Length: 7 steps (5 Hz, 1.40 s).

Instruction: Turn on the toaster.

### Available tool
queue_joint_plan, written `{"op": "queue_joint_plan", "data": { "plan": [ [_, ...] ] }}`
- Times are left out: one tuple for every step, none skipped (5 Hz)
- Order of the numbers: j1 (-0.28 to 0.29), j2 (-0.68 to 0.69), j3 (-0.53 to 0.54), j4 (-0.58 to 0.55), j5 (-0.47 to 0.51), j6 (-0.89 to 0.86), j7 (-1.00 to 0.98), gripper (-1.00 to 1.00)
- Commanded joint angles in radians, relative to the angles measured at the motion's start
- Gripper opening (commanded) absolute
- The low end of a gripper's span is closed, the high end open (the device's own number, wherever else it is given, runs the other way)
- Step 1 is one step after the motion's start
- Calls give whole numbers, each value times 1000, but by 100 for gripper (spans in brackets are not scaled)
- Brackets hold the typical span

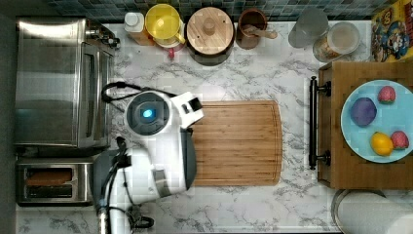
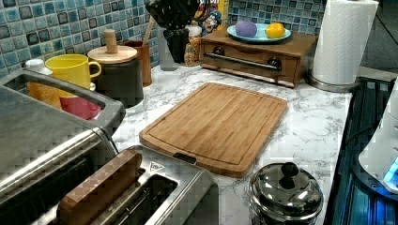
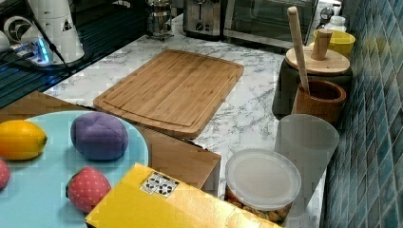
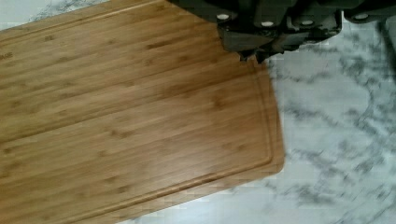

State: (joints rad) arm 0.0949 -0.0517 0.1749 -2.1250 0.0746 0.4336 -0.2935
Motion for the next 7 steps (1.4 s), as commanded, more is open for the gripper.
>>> {"op": "queue_joint_plan", "data": {
  "plan": [
    [114, -79, 135, -27, 93, -66, -42, -100],
    [156, -66, 150, -39, 99, -67, -36, -100],
    [188, -76, 164, -41, 102, -57, -33, -100],
    [197, -71, 150, -80, 122, -4, -87, -100],
    [196, -40, 176, -84, 116, -19, -90, -100],
    [200, -18, 202, -97, 115, -20, -86, -100],
    [213, -21, 215, -130, 131, 18, -89, -100]
  ]
}}
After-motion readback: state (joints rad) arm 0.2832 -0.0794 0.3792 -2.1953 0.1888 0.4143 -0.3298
